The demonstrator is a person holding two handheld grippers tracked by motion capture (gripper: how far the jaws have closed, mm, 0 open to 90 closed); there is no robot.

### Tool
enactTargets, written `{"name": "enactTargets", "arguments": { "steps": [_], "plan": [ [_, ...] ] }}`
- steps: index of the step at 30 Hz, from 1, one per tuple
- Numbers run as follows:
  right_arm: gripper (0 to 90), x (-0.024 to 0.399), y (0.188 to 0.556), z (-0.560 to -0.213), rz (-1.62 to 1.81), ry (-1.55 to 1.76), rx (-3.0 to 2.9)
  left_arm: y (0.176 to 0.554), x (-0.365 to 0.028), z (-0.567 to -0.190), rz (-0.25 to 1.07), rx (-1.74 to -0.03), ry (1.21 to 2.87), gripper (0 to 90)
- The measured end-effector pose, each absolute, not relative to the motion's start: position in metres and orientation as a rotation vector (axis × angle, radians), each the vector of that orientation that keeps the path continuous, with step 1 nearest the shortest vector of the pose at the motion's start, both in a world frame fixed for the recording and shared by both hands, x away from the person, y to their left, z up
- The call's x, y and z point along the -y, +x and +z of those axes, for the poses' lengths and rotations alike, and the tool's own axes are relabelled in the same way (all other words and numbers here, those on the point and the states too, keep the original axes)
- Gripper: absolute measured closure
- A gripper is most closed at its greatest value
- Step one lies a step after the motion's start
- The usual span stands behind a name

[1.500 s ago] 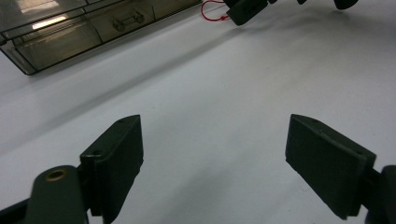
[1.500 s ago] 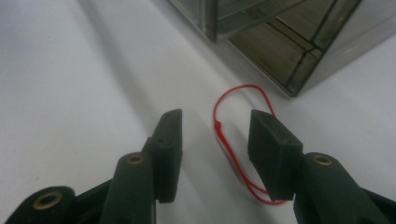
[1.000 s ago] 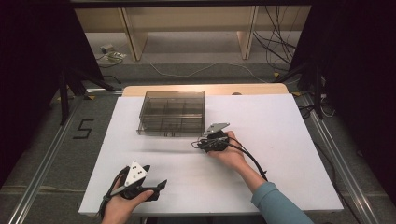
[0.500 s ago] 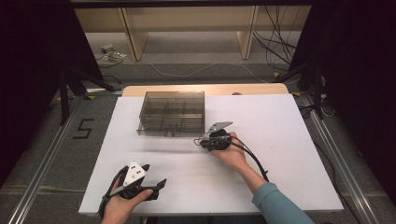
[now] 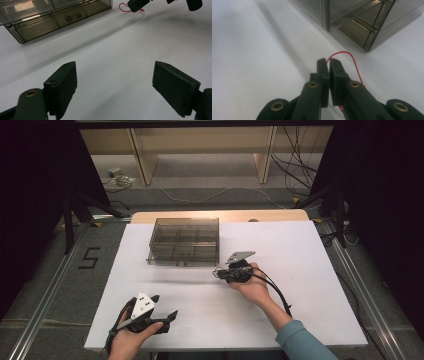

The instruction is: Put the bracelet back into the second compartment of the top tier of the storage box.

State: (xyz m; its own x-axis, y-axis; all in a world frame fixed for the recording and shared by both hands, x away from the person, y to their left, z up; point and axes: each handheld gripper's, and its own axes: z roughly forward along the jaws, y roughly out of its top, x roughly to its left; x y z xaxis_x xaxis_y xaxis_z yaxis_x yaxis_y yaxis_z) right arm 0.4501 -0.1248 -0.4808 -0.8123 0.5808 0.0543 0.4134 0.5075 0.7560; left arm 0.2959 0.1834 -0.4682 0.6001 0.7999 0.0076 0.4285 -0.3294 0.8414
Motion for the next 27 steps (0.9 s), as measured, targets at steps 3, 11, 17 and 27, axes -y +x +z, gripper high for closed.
{"name": "enactTargets", "arguments": {
  "steps": [3, 11, 17, 27],
  "plan": [
    [87.3, 0.125, 0.448, -0.479, 1.207, 0.851, -2.540, 0.296, -0.184, -0.468, 0.544, -0.978, 1.958, 19.8],
    [87.3, 0.131, 0.441, -0.469, 1.253, 0.829, -2.524, 0.296, -0.183, -0.468, 0.546, -0.981, 1.956, 19.9],
    [87.3, 0.133, 0.437, -0.463, 1.266, 0.822, -2.515, 0.296, -0.183, -0.468, 0.548, -0.983, 1.954, 19.9],
    [87.3, 0.132, 0.431, -0.457, 1.291, 0.800, -2.509, 0.296, -0.184, -0.467, 0.555, -0.984, 1.949, 20.0]
  ]
}}
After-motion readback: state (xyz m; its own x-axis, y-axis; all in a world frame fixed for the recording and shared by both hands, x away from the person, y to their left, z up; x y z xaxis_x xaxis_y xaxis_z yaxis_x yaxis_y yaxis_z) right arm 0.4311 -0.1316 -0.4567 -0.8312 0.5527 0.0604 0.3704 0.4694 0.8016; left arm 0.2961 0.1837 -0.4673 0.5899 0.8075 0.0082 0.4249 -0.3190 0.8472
